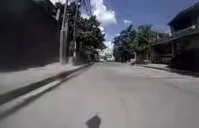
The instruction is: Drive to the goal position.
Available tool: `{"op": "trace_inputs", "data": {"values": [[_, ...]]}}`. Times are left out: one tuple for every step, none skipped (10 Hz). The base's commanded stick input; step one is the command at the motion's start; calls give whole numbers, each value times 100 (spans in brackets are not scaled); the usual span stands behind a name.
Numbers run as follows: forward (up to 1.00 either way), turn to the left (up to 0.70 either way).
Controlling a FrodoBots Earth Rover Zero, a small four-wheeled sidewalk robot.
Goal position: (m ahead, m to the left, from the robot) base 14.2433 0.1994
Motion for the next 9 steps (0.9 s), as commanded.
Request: {"op": "trace_inputs", "data": {"values": [[100,-2],[100,-3],[100,-3],[100,-3],[100,-3],[100,-3],[100,-5],[100,-35],[100,-37]]}}
